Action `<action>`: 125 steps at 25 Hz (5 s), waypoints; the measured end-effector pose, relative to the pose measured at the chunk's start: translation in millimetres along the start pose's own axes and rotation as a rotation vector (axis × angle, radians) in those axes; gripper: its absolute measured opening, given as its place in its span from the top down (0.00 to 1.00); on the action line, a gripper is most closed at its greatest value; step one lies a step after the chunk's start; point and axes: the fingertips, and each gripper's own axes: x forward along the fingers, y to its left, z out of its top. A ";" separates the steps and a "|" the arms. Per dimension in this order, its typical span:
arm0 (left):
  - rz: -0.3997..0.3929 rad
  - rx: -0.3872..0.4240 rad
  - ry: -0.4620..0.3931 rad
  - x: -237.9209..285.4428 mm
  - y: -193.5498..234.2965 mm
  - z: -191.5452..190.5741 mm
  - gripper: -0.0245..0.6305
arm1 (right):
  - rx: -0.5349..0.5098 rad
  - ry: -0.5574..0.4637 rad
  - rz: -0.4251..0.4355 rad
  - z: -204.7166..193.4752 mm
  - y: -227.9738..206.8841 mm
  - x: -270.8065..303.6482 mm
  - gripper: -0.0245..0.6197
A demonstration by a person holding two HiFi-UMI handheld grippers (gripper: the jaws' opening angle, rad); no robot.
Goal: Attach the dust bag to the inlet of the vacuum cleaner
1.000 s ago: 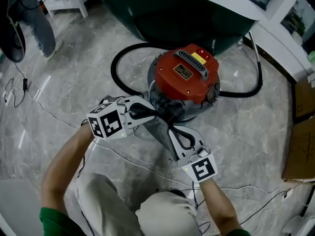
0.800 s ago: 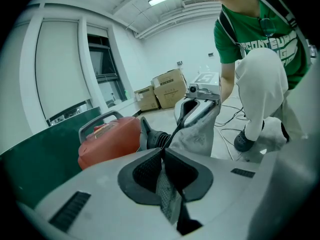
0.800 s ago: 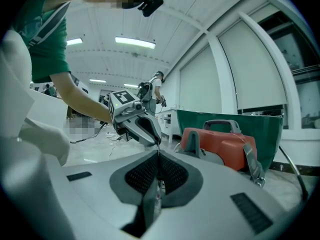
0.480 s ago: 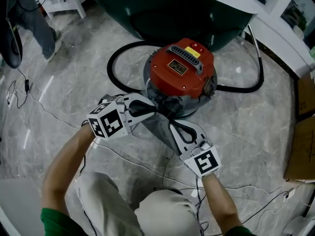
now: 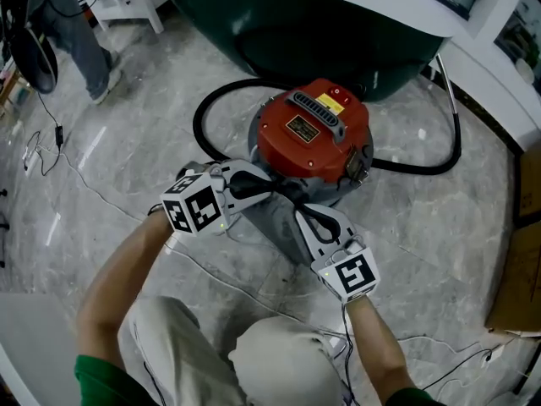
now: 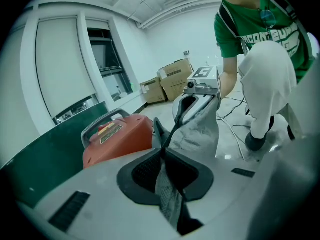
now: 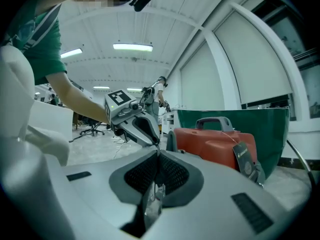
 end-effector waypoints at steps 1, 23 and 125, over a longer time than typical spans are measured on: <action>0.009 -0.006 -0.002 1.4 2.1 0.3 0.92 | 0.011 -0.004 0.006 0.3 -2.7 0.2 0.93; 0.111 -0.024 -0.067 22.5 17.8 1.3 0.91 | 0.059 -0.036 0.054 -2.1 -34.2 0.4 0.93; 0.790 -0.797 -0.306 -434.9 -31.7 587.9 0.96 | 0.148 0.016 0.044 640.1 89.3 -293.6 0.95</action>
